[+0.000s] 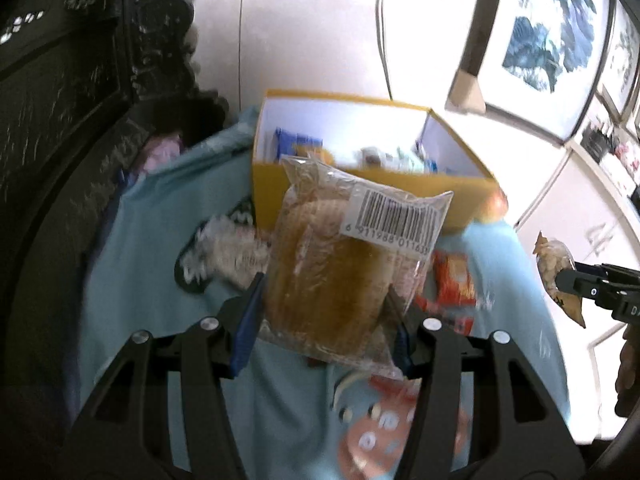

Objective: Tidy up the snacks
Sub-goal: 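Carry both bags over the yellow box and open both grippers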

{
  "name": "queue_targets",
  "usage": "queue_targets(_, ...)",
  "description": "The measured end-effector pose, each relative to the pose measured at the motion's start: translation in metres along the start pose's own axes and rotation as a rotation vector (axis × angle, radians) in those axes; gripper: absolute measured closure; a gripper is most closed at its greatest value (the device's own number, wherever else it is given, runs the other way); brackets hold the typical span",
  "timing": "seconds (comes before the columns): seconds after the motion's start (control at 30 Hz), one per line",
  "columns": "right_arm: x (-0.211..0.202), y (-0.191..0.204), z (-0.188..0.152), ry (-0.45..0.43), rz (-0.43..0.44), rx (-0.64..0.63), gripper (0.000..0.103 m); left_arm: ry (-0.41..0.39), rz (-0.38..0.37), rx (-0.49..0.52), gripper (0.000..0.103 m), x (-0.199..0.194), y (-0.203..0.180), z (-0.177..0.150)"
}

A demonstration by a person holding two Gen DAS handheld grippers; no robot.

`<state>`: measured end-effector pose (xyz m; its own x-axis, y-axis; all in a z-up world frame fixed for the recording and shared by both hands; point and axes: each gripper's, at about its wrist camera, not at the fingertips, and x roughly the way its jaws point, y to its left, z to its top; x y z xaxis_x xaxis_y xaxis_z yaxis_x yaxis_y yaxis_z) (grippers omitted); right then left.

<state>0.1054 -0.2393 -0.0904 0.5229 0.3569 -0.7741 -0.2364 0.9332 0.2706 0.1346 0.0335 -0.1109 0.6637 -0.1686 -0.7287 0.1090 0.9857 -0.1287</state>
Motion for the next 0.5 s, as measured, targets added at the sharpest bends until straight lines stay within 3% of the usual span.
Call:
queue_targets(0.3,-0.019,0.006,0.107,-0.136,-0.057,-0.104,0.064,-0.104,0.004,0.053,0.048,0.013,-0.036,0.094)
queue_targets(0.5,-0.003,-0.006,0.163,-0.167,-0.106,-0.107,0.064,-0.134,0.025,0.114,0.048,0.035,-0.057,0.148)
